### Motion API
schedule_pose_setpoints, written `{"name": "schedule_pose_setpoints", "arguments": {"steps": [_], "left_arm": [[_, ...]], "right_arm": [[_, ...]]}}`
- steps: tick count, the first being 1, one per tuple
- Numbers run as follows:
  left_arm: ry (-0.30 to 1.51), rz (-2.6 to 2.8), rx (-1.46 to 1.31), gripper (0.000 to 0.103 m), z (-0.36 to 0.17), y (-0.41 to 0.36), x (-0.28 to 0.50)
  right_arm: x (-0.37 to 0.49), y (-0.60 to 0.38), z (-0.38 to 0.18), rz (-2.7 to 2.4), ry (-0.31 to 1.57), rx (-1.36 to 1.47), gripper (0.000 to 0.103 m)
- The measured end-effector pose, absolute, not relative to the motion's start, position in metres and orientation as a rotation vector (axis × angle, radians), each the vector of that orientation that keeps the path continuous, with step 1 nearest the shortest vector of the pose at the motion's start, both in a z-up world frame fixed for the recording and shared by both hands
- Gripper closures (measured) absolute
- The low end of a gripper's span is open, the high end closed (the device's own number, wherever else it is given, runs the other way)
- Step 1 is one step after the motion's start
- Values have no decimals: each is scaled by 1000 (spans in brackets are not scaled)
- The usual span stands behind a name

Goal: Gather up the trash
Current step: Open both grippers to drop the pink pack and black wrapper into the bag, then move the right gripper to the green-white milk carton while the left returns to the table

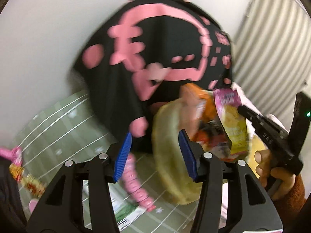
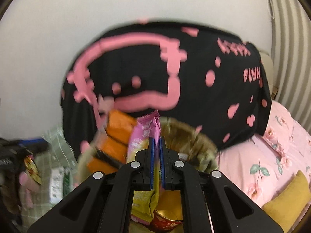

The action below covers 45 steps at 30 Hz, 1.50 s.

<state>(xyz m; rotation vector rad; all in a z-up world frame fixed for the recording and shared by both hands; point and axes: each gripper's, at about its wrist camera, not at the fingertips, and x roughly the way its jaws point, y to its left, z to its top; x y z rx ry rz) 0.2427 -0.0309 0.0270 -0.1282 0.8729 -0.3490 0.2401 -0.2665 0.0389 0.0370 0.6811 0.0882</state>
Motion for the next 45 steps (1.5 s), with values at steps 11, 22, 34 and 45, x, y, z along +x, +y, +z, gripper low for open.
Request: {"name": "schedule_pose_setpoints", "arguments": {"steps": [11,22,34,45], "left_arm": [[845,-275,-125,55,29,-2,215],[786,-287,-112,55,46,1,191],[785,-185,-186,55,28,79,174],[881,147,-344,55,-26,214,134]], "right_arm": [[234,-264,14,54,736,5,93],[207,-259,44,24,666,-40,66],[199,-197,74,206,592,-39,66],[198,-101,23,465,711,-88,66]]}}
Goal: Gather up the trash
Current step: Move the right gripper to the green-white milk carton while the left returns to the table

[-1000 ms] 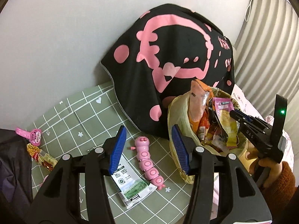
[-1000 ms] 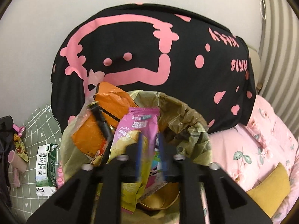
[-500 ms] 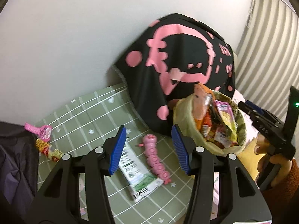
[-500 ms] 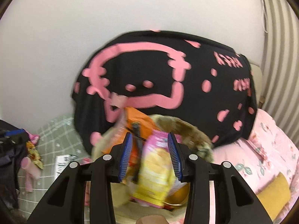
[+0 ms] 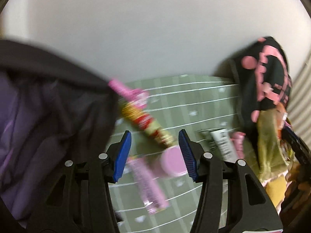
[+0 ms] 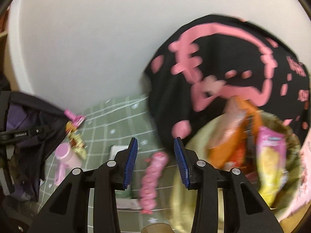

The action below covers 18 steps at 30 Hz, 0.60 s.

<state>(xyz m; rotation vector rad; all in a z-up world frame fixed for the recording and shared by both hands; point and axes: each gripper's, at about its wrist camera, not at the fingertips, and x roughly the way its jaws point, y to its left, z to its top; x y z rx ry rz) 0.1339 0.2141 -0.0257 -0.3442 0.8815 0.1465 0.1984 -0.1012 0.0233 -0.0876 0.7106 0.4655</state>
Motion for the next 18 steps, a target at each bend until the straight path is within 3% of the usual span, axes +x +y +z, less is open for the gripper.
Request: {"name": "schedule_pose_setpoints", "arguments": {"steps": [8,18], "left_arm": [[963,178,-370,55,-56,225,107],[945,144,-497,55,-59,243,135]], "right_arm": [[201,-49,-19,589,814,-145,66],[208,-31,-38,613,859,-143,66]]}}
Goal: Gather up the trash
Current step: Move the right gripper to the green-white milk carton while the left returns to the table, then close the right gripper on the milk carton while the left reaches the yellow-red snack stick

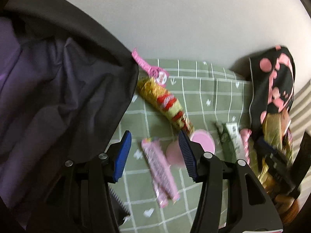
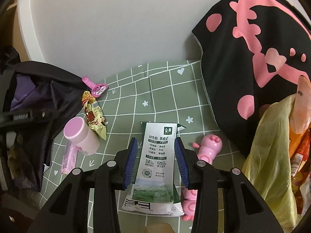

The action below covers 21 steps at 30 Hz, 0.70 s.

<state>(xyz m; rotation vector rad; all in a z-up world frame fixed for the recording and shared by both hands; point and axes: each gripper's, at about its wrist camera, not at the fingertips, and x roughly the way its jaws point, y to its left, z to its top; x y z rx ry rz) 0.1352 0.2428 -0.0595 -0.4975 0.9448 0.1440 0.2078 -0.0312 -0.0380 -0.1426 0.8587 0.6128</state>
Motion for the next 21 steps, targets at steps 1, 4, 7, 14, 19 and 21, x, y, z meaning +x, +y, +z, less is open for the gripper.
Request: {"name": "schedule_pose_setpoints", "arguments": {"steps": [1,4,7,14,19,21], "left_arm": [[942,148,-503,55,-60,245,143],[952,167,-508,55,-66,251,166],[984,176,-553,55,-77,256,186],[1060,153,-561,55,-98,252,222],[1070,149,-565,58,-95,248,233],[1064,142,-569,58,-92,246,235]], "right_arm": [[208,-33,-38,609,861,-141,66],[210,-38,-40,587,868,-129,66],[211,-44,-43,568,879,-121,66],[212,-59,-53,528,909,-105,66],[212,-61,-55,523,915,-103,66],[212,-61,-55,527,915,-101,66]]}}
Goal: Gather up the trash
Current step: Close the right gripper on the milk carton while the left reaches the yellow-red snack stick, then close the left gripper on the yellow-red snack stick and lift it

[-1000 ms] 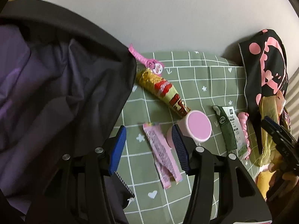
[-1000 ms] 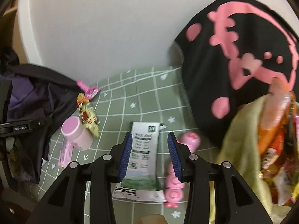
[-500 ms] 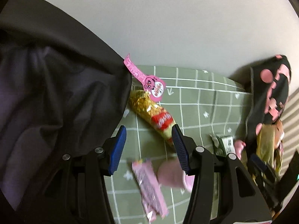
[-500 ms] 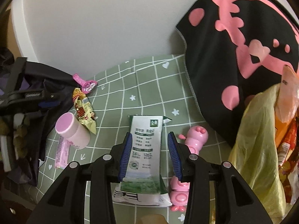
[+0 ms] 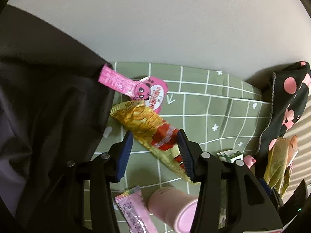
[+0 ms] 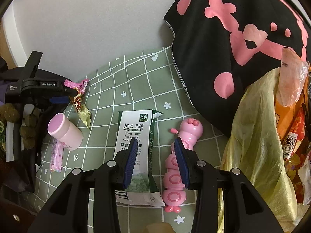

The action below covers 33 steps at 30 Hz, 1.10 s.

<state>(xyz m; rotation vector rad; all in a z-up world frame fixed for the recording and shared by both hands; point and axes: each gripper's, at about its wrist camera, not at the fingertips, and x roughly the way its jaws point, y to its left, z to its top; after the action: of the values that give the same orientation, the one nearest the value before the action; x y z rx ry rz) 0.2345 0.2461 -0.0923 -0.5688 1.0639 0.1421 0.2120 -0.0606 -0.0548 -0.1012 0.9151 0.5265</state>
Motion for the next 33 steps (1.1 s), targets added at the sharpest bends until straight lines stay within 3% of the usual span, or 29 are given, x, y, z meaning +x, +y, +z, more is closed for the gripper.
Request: {"name": "schedule_pose_setpoints", "arguments": {"steps": [9,15,26,29,33], "left_arm": [[1090,157,-566,58,-101,243,248],[1050,125,-561,97,-87,236,244],[955,110,-513,99,-42,242,212],[977,113,-528,99,-50,245,212],[1012,96,-579,75,-64,255,212]], "right_arm": [[210,-56,-55,545,915,-123,66],[214,-57,-54,576,928,-93,66],[234,-25,-73,614,998,-128,65],[238,-21,-81,610,1034,-98,60],[243,-12,-90,625,1061,-80,56]]}}
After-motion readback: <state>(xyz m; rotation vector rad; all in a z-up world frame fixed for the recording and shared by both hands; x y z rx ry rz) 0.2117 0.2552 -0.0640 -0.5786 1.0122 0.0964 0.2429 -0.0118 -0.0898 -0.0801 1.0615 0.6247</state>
